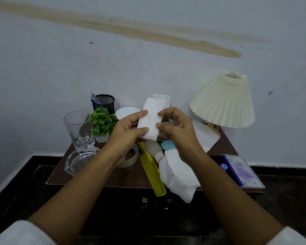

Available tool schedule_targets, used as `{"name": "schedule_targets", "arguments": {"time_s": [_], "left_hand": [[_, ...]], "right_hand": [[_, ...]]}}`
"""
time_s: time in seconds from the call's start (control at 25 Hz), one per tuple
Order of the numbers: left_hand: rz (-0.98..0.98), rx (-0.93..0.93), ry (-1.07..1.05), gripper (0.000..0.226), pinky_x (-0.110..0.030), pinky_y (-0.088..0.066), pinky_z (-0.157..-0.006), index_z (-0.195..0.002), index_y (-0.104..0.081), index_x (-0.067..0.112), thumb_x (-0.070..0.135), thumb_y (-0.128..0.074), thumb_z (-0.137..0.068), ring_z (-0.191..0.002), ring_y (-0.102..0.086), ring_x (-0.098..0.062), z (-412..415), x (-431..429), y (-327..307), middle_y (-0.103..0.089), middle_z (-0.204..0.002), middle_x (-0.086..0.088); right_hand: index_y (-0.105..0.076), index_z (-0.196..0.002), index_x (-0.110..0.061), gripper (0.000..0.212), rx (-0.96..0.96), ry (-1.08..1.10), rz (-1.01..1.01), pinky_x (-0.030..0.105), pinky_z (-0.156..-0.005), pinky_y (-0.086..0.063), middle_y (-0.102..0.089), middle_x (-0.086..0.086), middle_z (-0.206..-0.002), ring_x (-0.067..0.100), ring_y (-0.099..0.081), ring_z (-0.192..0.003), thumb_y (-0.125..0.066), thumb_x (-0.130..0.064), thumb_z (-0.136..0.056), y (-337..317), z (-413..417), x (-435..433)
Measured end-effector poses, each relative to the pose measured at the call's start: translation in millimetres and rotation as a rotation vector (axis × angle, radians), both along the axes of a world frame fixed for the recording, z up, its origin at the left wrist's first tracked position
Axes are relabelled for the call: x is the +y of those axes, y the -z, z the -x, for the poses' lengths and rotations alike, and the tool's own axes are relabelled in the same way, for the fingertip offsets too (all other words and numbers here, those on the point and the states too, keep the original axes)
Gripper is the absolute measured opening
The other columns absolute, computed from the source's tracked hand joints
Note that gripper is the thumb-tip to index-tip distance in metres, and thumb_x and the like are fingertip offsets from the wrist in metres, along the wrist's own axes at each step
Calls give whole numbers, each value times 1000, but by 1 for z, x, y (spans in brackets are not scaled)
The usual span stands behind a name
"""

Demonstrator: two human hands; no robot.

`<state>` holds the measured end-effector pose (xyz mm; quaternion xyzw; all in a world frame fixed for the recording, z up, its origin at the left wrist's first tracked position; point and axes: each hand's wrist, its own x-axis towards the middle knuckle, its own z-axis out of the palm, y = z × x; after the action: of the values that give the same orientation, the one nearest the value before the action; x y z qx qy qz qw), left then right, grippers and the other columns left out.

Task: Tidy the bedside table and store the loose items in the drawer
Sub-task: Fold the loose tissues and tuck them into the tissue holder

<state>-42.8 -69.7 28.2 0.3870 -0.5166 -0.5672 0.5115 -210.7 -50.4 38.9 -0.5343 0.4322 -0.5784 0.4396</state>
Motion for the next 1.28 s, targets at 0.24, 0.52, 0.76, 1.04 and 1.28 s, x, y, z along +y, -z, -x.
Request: {"name": "schedule_targets", "arguments": {"time_s": [0.24, 0.52, 0.76, 1.04, 1.28], "left_hand": [[48, -56, 24, 38, -32, -61, -84, -130, -66, 13, -3, -58, -96, -108, -71, -21, -2, -2, 4, -73, -120, -4], [44, -185, 132, 54, -53, -51, -99, -136, -62, 20, -5, -67, -88, -89, -56, -37, -17, -5, 3, -59, -112, -44], [33, -164, 148, 61, -27, -60, -76, -142, -55, 16, -9, -66, -87, -80, -51, -28, -20, -5, 1, -73, -91, -14], [62, -184, 161, 53, -42, -58, -95, -134, -63, 15, -10, -65, -88, -100, -61, -34, -20, -5, 1, -70, -121, -19], [114, -216, 36, 51, -23, -57, -85, -133, -63, 11, -13, -63, -88, -94, -67, -18, -15, -6, 3, -72, -106, -14]], "right_hand": [[-71, -121, -8, 37, 72, -22, -81, 38, -85, -62, -69, 10, -125, 27, -66, -114, -64, 8, -89, 7, 4, -6], [-62, -135, -16, 57, 148, -107, -111, 41, -85, -62, -61, 9, -134, 31, -63, -117, -65, 11, -85, 5, 10, -5], [-71, -121, -9, 40, 115, -44, -99, 44, -82, -63, -69, 10, -124, 31, -68, -109, -66, 9, -85, 3, 11, -6], [-74, -114, -7, 33, 73, -45, -127, 42, -82, -63, -72, 8, -120, 28, -69, -108, -66, 10, -87, 4, 12, -6], [-71, -118, -8, 34, 162, 59, -103, 32, -83, -62, -71, 5, -119, 22, -69, -107, -66, 7, -88, 10, 11, -10]]}}
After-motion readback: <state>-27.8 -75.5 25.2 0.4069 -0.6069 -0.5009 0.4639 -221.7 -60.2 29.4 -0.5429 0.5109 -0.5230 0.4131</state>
